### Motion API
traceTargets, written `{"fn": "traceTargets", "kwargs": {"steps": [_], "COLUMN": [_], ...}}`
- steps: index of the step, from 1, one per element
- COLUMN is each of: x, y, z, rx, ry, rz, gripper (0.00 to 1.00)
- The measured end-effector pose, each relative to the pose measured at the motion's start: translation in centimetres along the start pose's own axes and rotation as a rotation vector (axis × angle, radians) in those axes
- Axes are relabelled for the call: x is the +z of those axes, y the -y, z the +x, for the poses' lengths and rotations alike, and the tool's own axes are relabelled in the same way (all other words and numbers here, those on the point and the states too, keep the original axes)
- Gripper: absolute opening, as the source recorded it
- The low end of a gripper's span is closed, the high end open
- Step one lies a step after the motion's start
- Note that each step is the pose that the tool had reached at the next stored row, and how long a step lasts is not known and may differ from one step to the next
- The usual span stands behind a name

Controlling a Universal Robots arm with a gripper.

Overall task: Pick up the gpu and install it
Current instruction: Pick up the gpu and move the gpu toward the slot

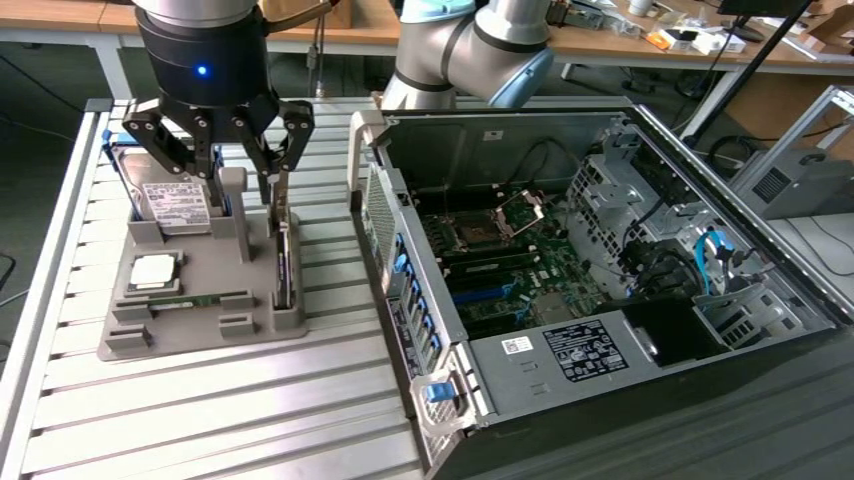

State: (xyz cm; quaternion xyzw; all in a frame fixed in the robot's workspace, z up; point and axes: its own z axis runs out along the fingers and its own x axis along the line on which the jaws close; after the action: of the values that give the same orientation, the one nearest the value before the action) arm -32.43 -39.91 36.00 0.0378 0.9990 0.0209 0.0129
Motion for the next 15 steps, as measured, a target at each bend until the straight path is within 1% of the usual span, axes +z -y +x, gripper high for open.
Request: {"fn": "traceTargets", "kwargs": {"steps": [15], "x": [0.30], "y": [0.01], "z": [0.01], "rx": [0.000], "ry": [0.0000], "rz": [0.0001], "gripper": [0.48]}}
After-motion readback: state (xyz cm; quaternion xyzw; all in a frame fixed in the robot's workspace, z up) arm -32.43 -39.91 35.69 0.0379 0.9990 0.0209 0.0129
